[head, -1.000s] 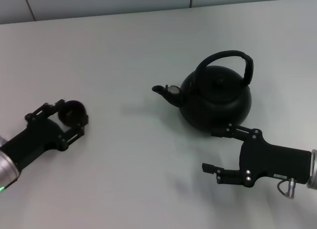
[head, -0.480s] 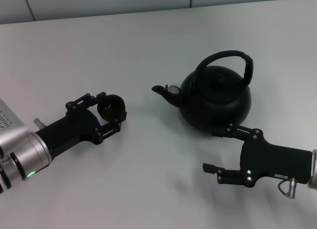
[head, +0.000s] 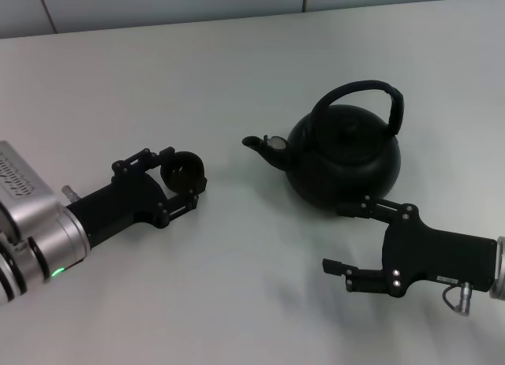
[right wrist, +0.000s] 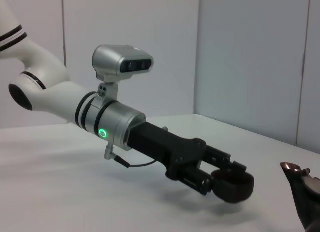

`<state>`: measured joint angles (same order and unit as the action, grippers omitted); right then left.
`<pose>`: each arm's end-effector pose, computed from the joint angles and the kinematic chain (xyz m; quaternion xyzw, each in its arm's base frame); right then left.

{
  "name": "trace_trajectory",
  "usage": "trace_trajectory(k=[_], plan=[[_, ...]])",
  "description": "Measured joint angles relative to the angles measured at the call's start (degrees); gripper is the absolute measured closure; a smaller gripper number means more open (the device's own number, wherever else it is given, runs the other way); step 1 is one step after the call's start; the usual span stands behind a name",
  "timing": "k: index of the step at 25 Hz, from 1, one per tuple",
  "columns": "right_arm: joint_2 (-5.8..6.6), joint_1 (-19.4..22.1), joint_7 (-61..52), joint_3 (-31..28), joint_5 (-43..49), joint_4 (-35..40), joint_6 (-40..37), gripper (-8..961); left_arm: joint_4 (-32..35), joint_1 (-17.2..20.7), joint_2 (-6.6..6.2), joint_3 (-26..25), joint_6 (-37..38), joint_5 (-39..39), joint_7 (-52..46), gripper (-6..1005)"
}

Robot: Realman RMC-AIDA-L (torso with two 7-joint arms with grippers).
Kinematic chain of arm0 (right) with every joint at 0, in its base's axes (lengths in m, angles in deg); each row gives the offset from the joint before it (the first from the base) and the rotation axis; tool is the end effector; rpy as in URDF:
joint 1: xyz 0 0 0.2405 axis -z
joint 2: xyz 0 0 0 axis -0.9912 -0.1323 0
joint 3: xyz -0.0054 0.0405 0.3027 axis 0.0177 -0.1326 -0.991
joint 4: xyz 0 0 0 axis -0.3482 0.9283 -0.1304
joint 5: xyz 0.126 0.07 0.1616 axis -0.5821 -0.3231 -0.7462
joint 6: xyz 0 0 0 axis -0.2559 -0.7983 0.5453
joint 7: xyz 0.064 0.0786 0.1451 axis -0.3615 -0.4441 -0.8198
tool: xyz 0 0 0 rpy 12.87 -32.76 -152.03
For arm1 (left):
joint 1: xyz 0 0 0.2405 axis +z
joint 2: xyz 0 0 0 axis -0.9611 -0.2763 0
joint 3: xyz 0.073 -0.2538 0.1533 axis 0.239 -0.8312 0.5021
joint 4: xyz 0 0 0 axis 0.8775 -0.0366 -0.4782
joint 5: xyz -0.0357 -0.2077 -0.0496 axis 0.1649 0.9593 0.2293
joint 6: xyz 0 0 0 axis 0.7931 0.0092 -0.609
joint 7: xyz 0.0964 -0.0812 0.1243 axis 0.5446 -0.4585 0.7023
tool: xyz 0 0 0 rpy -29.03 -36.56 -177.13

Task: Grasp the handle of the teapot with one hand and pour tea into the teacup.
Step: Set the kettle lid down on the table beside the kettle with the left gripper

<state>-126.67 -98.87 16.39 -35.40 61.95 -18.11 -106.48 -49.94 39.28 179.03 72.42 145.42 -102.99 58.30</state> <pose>0.3530 0.2597 -0.0895 -0.9366 0.0790 0.2733 0.2046 -0.3138 0.3627 -0.1440 -0.9213 -0.1387 -0.2290 0.2820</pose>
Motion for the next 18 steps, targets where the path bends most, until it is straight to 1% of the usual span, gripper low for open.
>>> trace_trajectory(k=[6,18], plan=[[0.0,-0.1,0.0,-0.2,0.0,0.0,0.0,136,-1.6,-0.9,0.0,-0.3,-3.0,0.0,1.1,252],[0.0,-0.1,0.0,-0.7,0.0,0.0,0.0,137,-2.2,-1.2,0.0,-0.4,-4.4,0.0,1.1,235]])
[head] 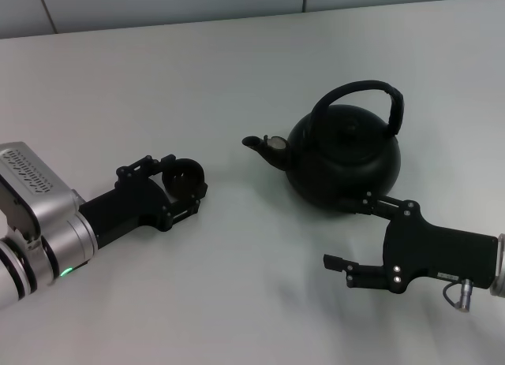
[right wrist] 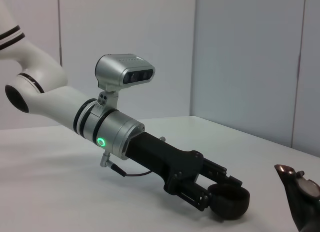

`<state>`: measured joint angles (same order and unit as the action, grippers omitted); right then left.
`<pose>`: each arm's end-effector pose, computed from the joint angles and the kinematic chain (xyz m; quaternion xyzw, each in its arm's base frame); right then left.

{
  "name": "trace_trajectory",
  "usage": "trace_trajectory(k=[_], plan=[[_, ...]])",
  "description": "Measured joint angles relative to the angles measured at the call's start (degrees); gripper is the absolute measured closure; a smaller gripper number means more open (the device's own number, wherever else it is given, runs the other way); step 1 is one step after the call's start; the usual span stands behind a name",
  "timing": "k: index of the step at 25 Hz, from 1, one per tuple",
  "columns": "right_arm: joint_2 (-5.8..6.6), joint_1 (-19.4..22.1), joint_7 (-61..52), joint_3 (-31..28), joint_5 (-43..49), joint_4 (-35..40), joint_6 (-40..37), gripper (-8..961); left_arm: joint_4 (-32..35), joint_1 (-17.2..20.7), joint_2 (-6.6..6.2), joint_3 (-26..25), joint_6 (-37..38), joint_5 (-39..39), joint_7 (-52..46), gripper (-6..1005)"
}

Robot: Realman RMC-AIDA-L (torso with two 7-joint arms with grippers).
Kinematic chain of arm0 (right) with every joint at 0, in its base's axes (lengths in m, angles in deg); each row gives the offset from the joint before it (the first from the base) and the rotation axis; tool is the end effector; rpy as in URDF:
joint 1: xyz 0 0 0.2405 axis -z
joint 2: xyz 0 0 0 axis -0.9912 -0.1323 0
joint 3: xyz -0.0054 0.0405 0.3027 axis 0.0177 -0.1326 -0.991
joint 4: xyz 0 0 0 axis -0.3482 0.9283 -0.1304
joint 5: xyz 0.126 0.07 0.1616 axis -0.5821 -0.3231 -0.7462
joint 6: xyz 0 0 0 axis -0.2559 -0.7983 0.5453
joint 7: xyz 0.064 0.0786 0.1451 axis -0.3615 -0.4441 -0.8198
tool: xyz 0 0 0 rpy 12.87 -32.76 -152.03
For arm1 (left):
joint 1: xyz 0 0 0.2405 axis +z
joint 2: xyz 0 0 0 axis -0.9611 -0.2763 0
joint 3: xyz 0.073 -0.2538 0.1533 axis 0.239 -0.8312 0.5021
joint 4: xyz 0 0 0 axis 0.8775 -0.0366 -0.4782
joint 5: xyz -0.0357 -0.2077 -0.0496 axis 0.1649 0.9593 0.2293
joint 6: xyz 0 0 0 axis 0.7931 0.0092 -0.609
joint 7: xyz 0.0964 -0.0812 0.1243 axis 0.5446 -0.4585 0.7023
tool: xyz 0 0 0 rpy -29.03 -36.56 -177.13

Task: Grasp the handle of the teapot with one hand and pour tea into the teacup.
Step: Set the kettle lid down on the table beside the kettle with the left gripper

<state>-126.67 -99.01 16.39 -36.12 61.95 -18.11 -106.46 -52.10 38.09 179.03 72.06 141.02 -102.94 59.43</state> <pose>0.3529 0.2619 -0.0879 -0.9349 0.0796 0.2746 0.2100 -0.3191 0.3653 -0.1532 -0.9251 -0.1499 -0.2002 0.2855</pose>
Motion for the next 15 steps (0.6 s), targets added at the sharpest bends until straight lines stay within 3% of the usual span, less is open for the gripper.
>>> trace_trajectory(k=[8,15], plan=[[0.0,-0.1,0.0,0.0,0.0,0.0,0.0,136,-0.9,-0.5,0.0,-0.1,-0.8,0.3,0.0,224],[0.06,-0.1,0.0,0.0,0.0,-0.1,0.0,136,0.0,1.2,-0.09,-0.9,3.5,0.4,0.0,186]])
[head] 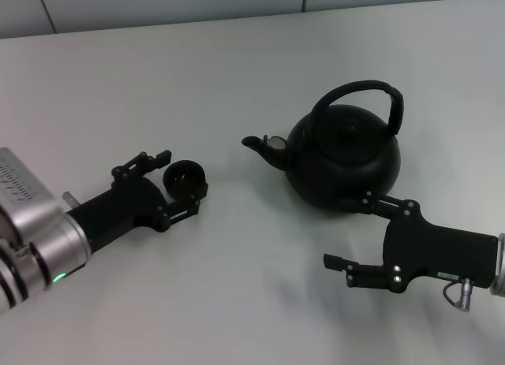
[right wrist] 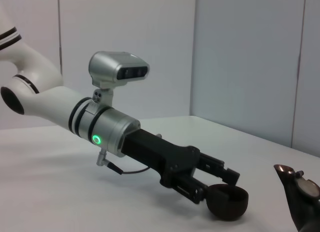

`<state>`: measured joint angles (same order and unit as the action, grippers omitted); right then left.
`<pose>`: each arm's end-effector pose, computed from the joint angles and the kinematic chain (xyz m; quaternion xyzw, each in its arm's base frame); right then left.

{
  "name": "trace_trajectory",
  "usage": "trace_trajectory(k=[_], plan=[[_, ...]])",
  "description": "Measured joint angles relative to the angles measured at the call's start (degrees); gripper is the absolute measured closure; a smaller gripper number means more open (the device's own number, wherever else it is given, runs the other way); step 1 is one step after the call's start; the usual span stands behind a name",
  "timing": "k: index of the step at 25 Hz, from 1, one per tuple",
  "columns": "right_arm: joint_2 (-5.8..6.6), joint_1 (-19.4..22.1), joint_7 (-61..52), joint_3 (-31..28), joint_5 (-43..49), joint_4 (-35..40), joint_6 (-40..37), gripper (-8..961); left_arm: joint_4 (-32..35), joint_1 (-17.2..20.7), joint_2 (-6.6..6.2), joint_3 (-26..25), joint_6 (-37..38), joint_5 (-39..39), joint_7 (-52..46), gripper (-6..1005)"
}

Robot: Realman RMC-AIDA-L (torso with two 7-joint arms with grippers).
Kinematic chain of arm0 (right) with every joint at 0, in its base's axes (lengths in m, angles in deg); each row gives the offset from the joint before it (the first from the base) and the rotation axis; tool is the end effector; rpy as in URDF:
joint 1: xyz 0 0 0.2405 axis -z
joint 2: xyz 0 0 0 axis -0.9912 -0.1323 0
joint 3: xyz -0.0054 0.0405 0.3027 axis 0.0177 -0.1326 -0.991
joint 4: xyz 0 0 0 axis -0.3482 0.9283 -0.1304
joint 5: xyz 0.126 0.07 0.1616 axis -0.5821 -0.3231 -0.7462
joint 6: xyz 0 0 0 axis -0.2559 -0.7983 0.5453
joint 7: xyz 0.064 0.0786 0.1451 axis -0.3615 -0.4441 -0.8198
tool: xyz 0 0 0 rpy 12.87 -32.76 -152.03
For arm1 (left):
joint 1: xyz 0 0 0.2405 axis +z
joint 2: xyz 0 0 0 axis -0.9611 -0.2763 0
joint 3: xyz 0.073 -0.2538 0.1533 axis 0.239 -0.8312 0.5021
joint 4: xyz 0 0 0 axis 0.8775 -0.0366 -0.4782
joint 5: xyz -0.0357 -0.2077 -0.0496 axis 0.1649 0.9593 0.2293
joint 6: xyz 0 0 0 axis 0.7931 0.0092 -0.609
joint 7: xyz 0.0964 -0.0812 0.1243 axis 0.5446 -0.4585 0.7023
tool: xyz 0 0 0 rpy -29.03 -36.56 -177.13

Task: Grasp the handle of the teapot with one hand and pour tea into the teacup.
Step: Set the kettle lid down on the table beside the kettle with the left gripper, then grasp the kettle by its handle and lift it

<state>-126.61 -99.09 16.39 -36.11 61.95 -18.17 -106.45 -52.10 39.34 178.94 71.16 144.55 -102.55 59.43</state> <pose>0.3529 0.2623 -0.0876 -0.9351 0.0793 0.2744 0.2098 -0.3168 0.3589 -0.1480 -0.9176 -0.1538 -0.2285 0.2867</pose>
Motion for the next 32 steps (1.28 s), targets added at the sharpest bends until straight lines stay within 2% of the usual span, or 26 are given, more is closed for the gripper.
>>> trace_trajectory(k=[3,5,7,9,11,12,15,16,18,26,31,32], plan=[[0.01,0.0,0.0,0.0,0.0,0.0,0.0,137,1.3,1.6,-0.3,-0.1,3.3,0.0,-0.2,186],[0.02,0.0,0.0,-0.1,0.0,0.1,0.0,137,6.0,5.7,-0.48,-0.1,9.2,0.0,-1.4,186],[0.03,0.0,0.0,-0.6,0.0,0.1,0.0,137,7.6,7.1,-0.51,-0.1,10.8,0.1,-2.2,186],[0.02,0.1,0.0,-1.5,0.0,0.2,-0.2,137,14.4,12.8,-0.86,0.0,18.3,0.1,-6.8,186],[0.02,0.1,0.0,-1.8,0.0,0.2,-0.4,136,16.9,15.1,-1.08,0.2,21.2,0.0,-8.8,186],[0.02,0.1,0.0,-2.2,0.0,0.2,-0.6,136,19.6,17.7,-1.41,0.4,24.4,-0.2,-10.6,186],[0.02,0.1,0.0,-2.9,0.0,0.2,-1.2,136,22.1,21.1,-2.43,0.9,28.8,-0.4,-11.7,186],[0.02,0.2,0.0,-3.0,0.0,0.1,-1.3,136,22.1,21.1,-2.43,0.9,28.8,-0.4,-11.7,186],[-0.01,0.2,0.0,-3.0,0.0,0.1,-1.5,137,22.3,22.5,-3.3,1.3,30.3,-0.4,-11.9,186],[-0.15,0.3,0.0,-3.0,0.0,-0.2,-1.5,136,22.4,22.9,-3.56,2.9,30.6,-0.9,-12.1,186],[-0.16,0.6,0.0,-3.0,0.0,-0.2,-1.5,137,22.9,22.9,-3.87,2.9,28.9,-5.1,-11.4,186],[-0.16,0.7,0.0,-3.0,0.0,-0.3,-1.5,137,23.0,23.0,-4.24,2.7,26.7,-7.3,-10.9,186]])
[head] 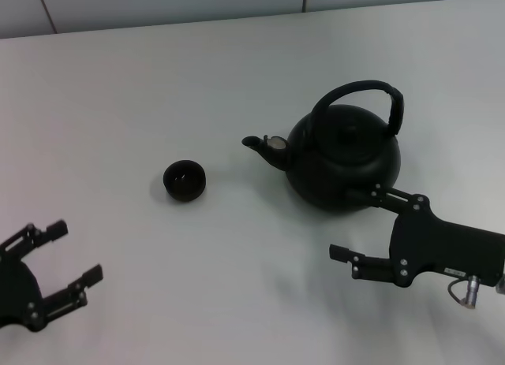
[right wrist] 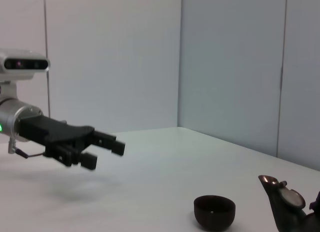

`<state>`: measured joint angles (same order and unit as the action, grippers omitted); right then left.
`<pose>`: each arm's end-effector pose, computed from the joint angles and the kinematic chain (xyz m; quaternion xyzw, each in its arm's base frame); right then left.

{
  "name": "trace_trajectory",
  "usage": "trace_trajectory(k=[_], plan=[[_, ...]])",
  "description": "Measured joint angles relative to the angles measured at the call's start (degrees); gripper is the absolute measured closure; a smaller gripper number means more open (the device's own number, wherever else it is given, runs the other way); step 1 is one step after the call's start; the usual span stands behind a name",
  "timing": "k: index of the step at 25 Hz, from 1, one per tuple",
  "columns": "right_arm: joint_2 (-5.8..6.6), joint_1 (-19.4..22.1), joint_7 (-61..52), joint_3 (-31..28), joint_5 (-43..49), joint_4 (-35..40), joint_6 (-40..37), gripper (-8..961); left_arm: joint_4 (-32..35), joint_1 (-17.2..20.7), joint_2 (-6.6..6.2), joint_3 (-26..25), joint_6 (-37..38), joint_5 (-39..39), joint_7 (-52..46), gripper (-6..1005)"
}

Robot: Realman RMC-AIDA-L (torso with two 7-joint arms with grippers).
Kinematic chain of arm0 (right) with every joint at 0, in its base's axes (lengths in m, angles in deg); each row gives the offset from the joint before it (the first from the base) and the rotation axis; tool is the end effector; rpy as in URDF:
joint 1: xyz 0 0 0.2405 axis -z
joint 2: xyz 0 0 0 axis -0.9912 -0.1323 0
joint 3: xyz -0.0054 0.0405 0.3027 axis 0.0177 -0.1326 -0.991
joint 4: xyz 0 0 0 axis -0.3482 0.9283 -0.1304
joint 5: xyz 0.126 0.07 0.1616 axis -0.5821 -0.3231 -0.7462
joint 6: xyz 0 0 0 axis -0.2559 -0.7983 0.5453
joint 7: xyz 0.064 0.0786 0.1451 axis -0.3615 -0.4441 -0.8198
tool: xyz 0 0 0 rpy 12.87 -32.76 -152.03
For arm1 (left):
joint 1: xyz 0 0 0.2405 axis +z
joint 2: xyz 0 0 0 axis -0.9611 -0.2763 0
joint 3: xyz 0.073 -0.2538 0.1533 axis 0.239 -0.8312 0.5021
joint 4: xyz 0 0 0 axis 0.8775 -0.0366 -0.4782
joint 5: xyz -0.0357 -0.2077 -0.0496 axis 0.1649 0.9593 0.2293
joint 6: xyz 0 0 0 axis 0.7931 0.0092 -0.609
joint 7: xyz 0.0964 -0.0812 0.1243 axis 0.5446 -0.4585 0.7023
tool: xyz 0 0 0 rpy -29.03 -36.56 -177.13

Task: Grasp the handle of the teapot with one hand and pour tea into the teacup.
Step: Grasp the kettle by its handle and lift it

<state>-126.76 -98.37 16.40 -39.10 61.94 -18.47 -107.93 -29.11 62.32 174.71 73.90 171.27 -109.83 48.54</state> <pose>0.3539 0.2599 -0.0816 -0.9250 0.0900 0.2907 0.2273 -0.3909 0.2454 -0.0463 -0.9166 -0.1352 -0.2682 0.2640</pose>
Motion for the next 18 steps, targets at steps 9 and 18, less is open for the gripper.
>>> trace_trajectory(k=[9,18], plan=[[-0.16,0.8,0.5,-0.2,0.0,-0.8,-0.2,137,0.6,0.0,-0.2,-0.1,-1.4,-1.2,0.2,186],[-0.43,2.0,19.1,-9.4,-11.0,-19.4,-2.8,136,0.7,-0.5,0.01,-0.6,-1.1,-1.1,-0.3,186]])
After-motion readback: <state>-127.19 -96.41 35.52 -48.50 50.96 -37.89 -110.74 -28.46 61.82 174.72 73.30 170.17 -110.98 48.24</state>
